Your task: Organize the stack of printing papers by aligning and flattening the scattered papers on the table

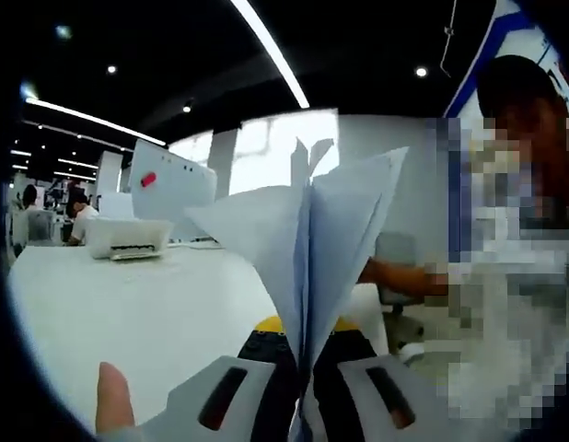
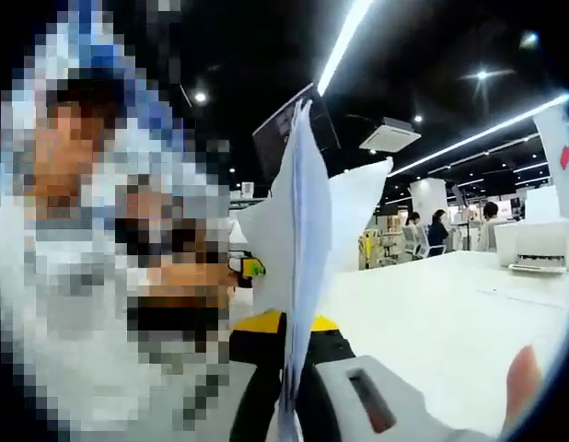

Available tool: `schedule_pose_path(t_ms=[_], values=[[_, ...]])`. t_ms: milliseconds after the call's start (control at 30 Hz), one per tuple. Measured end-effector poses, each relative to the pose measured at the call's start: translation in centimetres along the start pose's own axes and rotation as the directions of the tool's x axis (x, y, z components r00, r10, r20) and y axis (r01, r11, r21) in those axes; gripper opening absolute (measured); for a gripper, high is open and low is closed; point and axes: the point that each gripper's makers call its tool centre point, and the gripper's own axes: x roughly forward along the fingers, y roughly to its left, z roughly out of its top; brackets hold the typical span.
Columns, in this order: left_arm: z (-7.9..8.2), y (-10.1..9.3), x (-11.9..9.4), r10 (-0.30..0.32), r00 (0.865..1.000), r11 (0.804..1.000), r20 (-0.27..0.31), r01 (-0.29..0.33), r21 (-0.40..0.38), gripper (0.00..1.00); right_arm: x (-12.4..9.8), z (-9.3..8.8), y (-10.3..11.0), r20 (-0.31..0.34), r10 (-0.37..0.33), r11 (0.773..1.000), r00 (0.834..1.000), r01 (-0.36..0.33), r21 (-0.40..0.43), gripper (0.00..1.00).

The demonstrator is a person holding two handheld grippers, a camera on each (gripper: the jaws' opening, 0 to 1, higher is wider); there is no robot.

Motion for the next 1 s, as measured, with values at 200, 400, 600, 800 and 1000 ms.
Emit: schedule_pose_path(t_ms=[200, 400, 600, 800, 1000], values=[[0.9, 3.4, 0.8, 0.168, 0.983, 0.955, -0.067, -0.18, -0.234, 0.06, 0.6, 0.8, -2.2, -0.033, -0.158, 0.976, 0.987, 0.161, 0.145, 0.0], [-0.3, 4.2, 1.7, 0.236, 0.953, 0.839, -0.187, -0.297, -0.456, 0.06, 0.9, -0.7, -4.0, -0.127, -0.271, 0.87, 0.954, 0.299, 0.391, 0.0], [-2.6, 6.3, 2.2, 0.211, 0.947, 0.641, -0.244, -0.322, -0.697, 0.06, 1.6, -2.4, -6.4, -0.197, -0.302, 0.805, 0.933, 0.36, 0.472, 0.0], [-4.9, 8.4, 2.3, 0.232, 0.943, 0.499, -0.237, -0.325, -0.804, 0.06, 2.3, -3.6, -7.9, -0.22, -0.269, 0.755, 0.938, 0.347, 0.557, 0.0], [-7.3, 9.0, 2.0, 0.248, 0.929, 0.593, -0.276, -0.371, -0.714, 0.07, 2.7, -6.3, -7.6, -0.284, -0.303, 0.828, 0.91, 0.398, 0.394, 0.0]])
